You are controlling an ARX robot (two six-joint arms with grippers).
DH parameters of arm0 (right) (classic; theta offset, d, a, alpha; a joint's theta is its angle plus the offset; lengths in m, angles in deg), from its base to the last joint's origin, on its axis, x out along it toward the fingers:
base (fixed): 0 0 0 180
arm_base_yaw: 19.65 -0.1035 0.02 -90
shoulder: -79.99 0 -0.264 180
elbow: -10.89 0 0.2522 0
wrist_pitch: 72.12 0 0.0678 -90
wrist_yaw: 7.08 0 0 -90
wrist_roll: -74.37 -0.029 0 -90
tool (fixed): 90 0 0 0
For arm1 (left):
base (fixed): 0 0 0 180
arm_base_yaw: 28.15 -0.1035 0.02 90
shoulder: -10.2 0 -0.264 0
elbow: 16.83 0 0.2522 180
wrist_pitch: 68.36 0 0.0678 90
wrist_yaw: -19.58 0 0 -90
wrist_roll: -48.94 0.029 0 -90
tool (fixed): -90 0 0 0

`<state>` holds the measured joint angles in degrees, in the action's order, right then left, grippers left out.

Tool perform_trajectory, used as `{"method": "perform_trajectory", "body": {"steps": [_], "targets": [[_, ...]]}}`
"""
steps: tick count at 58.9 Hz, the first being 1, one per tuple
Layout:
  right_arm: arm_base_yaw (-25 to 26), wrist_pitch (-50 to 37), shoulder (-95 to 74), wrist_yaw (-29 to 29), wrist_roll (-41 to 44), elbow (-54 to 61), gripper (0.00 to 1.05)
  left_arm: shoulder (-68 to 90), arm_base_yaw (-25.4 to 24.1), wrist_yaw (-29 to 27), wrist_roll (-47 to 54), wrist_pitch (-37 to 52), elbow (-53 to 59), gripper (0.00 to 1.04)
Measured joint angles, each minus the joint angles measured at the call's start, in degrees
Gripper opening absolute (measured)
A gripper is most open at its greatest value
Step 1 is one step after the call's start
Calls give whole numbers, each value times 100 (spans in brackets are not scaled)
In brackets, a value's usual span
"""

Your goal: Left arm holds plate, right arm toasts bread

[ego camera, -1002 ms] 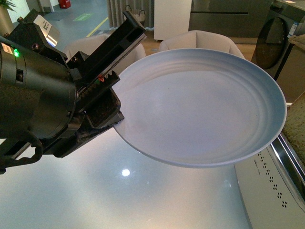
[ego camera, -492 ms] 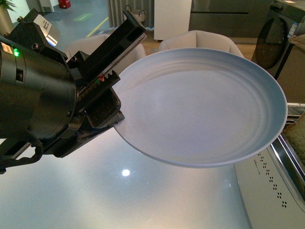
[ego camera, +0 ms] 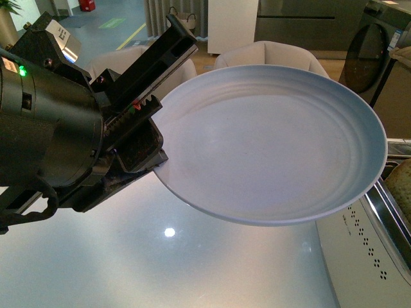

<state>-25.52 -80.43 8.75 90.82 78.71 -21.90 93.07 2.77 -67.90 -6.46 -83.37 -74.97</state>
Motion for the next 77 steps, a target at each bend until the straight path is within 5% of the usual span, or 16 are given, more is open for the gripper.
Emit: {"method": "perform_trajectory", "body": {"steps": [20,33,50,57,61,77], "targets": [[127,-63,254,-275,-214,337,62,0,0,0,0,0,0,3],[411,468,1821,-492,-577,708,97,0,0,0,0,0,0,3],[481,468,2345,-520,-734,815,96,0,0,0,0,0,0,3],[560,-1818,1950,-767,-579,1526,78,-7,2,0,0,0,0,3],[564,-2339,2081,-780,-549,1727,67,-13,9,15,0,0,-2,3],[573,-1596,3180,-780,-476,1794,23,-17,11,0,0,0,-4,3]]}}
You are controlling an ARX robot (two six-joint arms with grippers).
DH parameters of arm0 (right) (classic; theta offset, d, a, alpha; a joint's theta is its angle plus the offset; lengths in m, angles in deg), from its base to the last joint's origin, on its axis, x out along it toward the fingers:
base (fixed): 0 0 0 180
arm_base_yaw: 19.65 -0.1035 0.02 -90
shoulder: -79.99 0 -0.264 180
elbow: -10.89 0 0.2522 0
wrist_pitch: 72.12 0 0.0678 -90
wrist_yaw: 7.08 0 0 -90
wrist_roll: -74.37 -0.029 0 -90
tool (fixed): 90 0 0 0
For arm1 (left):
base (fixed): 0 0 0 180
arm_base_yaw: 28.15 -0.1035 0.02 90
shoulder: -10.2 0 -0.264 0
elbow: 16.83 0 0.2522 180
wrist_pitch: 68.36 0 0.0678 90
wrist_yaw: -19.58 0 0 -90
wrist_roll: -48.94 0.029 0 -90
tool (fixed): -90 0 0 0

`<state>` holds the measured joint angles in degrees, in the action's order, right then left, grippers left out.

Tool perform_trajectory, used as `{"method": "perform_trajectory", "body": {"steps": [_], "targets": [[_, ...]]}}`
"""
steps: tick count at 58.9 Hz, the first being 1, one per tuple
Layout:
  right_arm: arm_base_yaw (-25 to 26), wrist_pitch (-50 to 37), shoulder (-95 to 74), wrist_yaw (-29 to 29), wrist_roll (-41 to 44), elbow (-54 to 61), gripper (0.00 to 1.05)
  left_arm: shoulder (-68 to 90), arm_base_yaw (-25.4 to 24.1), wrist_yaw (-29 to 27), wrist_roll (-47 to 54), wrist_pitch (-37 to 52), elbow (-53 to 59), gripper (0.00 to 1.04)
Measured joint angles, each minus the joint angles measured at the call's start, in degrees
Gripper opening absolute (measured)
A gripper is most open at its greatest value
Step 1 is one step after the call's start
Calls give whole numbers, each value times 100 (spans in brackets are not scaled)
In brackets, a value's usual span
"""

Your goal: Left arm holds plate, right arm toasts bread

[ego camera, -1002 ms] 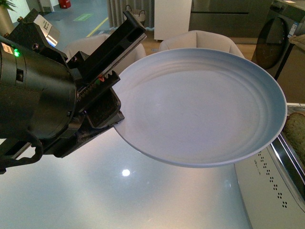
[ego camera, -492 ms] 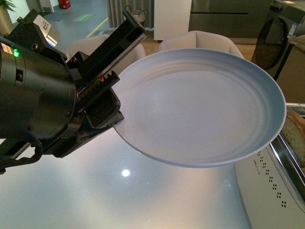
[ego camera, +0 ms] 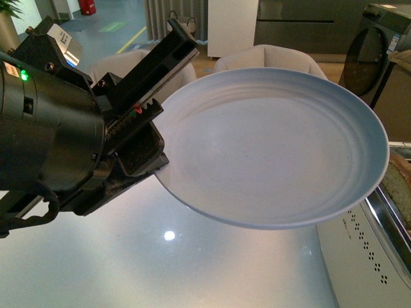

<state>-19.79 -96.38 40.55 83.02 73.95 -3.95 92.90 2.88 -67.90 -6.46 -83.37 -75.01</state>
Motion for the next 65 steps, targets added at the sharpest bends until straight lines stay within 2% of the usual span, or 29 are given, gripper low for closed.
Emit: {"method": "perform_trajectory", "body": {"steps": [8,34,65], "targets": [[2,428,490,2,2,2,2,0,0,7,0,0,0,3],[2,1716,1853,2,22,4,2,0,0,4,0,0,0,3],[2,2643,2793,2,22,4,2,0,0,2,0,0,0,3]]}}
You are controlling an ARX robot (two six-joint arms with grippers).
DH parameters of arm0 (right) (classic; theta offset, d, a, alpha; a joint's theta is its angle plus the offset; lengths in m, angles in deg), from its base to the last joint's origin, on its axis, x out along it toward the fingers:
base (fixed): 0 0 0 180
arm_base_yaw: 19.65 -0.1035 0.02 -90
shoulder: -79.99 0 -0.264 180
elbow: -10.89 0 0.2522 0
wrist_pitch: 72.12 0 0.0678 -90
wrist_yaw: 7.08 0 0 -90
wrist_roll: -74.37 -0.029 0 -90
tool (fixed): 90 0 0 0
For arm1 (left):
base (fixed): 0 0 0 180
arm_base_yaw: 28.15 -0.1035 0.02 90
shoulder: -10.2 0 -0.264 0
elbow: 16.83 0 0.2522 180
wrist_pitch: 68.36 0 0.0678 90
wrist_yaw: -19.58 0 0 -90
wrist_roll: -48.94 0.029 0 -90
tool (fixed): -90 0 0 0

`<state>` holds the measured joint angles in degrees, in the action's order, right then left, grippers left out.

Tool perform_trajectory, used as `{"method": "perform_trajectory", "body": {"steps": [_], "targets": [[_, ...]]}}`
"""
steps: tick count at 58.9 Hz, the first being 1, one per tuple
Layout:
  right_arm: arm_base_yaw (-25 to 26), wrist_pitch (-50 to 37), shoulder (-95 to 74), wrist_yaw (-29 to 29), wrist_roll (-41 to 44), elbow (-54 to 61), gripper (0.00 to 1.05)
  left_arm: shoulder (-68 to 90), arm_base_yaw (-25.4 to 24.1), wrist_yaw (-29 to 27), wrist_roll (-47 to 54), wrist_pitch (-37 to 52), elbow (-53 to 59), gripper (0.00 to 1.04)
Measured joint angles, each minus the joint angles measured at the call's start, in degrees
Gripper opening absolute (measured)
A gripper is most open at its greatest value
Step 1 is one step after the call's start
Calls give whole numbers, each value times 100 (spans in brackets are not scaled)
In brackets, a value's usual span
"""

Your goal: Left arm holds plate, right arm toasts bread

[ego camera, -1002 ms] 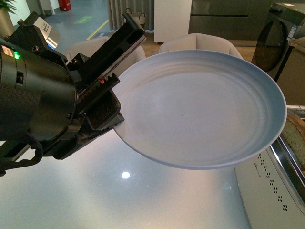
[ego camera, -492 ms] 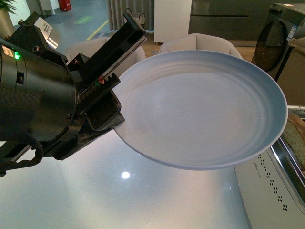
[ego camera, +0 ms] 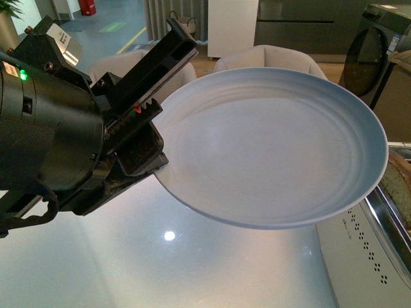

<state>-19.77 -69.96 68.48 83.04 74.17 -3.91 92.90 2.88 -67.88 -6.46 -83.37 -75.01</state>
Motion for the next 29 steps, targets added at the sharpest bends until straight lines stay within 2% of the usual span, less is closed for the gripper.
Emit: {"method": "perform_trajectory", "body": {"steps": [4,10,25,29], "targets": [[0,122,116,0,0,0,2,0,0,0,-2,0,0,3],[0,1069,903,-4,0,0,2,0,0,0,0,0,-2,3],[0,1152,1110,-2,2,0,2,-4,0,-4,-2,0,-2,3],[0,1152,1113,-4,2,0,12,-7,0,2,-2,0,-2,3]]}}
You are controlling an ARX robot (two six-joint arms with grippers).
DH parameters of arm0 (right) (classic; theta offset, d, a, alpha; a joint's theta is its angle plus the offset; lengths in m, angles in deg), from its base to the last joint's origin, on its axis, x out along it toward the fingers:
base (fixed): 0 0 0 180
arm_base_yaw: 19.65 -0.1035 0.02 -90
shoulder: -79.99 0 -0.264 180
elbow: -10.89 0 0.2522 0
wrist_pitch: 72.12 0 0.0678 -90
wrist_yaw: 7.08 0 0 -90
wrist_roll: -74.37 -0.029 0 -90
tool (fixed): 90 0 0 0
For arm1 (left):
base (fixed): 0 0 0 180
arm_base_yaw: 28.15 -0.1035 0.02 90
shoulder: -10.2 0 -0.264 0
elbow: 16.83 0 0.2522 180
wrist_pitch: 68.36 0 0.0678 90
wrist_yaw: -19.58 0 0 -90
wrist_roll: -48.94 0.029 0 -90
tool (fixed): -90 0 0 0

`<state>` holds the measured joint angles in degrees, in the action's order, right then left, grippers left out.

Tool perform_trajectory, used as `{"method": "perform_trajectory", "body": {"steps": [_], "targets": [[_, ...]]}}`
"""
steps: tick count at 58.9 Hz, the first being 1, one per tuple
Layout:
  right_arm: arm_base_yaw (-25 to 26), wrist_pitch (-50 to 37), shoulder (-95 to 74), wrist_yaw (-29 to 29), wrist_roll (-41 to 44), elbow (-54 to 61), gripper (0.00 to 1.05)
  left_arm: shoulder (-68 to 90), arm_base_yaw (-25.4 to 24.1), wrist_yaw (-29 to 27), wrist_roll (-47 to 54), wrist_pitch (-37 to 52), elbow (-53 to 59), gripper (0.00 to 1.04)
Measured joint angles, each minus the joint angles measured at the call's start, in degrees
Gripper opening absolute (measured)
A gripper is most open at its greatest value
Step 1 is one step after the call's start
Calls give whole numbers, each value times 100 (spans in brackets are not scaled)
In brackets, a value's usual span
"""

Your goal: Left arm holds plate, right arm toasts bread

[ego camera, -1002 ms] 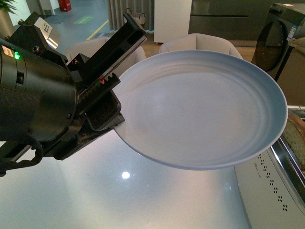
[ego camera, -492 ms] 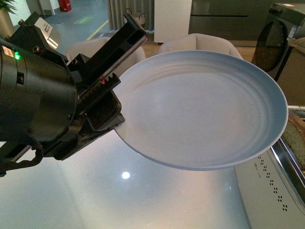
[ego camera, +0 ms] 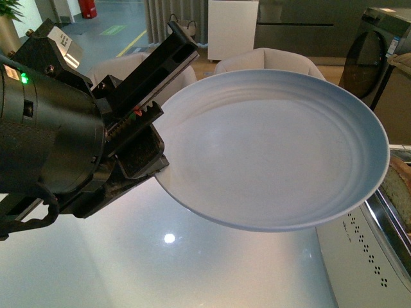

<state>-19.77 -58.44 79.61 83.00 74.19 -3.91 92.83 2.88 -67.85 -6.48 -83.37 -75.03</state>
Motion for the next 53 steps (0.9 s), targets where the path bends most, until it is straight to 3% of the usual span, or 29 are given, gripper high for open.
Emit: {"method": "perform_trajectory", "body": {"steps": [31,53], "targets": [[0,0,2,2,-2,0,96,0,0,-2,0,0,0,3],[0,0,2,2,0,0,96,0,0,-2,0,0,0,3]]}}
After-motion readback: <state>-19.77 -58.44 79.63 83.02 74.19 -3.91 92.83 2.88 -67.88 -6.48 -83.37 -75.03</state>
